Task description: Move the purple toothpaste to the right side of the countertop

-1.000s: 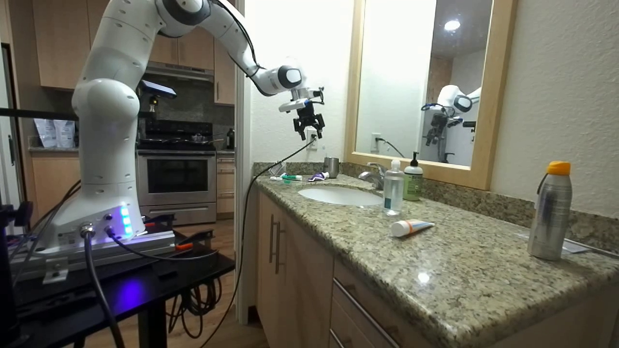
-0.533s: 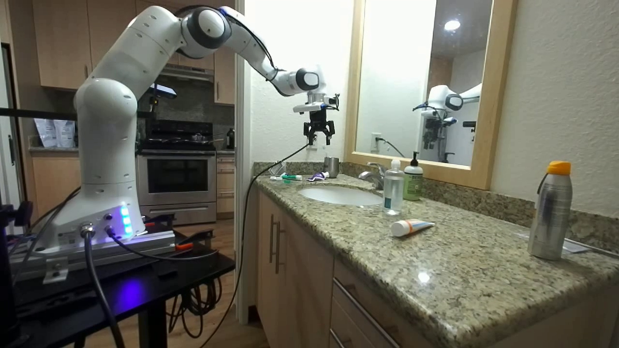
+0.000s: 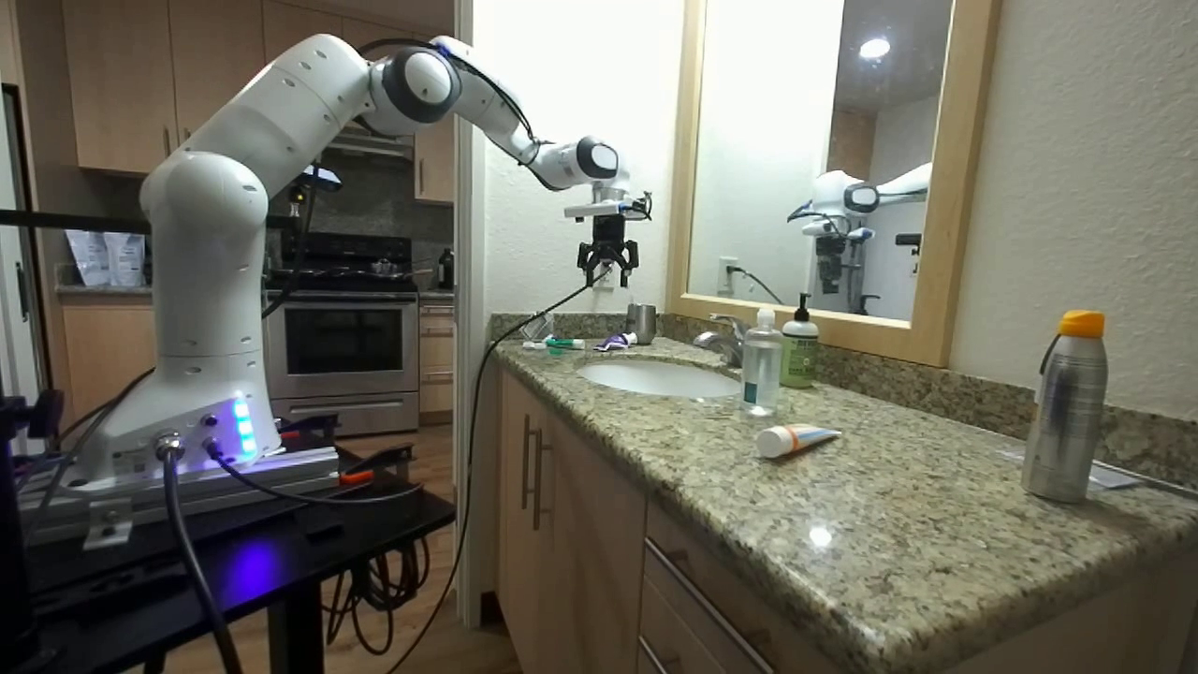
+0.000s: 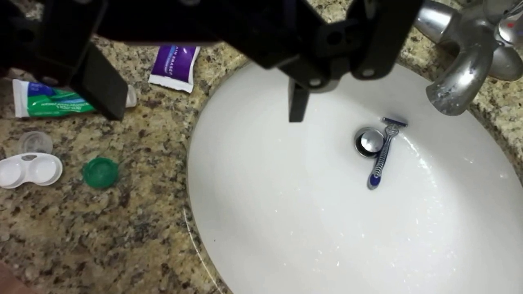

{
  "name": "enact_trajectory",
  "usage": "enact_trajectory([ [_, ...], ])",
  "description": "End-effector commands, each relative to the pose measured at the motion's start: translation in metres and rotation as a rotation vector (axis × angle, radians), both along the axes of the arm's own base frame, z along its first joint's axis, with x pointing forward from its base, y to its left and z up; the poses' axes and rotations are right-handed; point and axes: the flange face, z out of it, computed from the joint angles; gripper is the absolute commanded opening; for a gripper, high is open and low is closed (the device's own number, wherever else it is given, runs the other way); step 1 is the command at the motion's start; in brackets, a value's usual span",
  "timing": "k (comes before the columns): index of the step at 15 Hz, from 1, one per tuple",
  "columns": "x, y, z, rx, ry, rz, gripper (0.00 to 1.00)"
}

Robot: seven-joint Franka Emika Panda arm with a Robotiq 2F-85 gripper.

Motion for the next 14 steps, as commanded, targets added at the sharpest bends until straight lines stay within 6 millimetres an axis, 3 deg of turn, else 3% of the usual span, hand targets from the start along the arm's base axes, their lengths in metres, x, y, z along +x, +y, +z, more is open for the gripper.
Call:
enact_trajectory([
  [1,0.008,0.002,-0.005,0.034,-0.050,-0.030,1.00],
  [6,0.035,0.039,-0.069,0.102,-0.219,-0.002,1.00],
  [10,0.055,0.040,-0.133,0.059,-0.387,0.003,1.00],
  [13,0.055,0.044,-0.160,0.080,-0.418,-0.038,1.00],
  [14,0.056,0.043,-0.156,0.069,-0.399,-0.018,1.00],
])
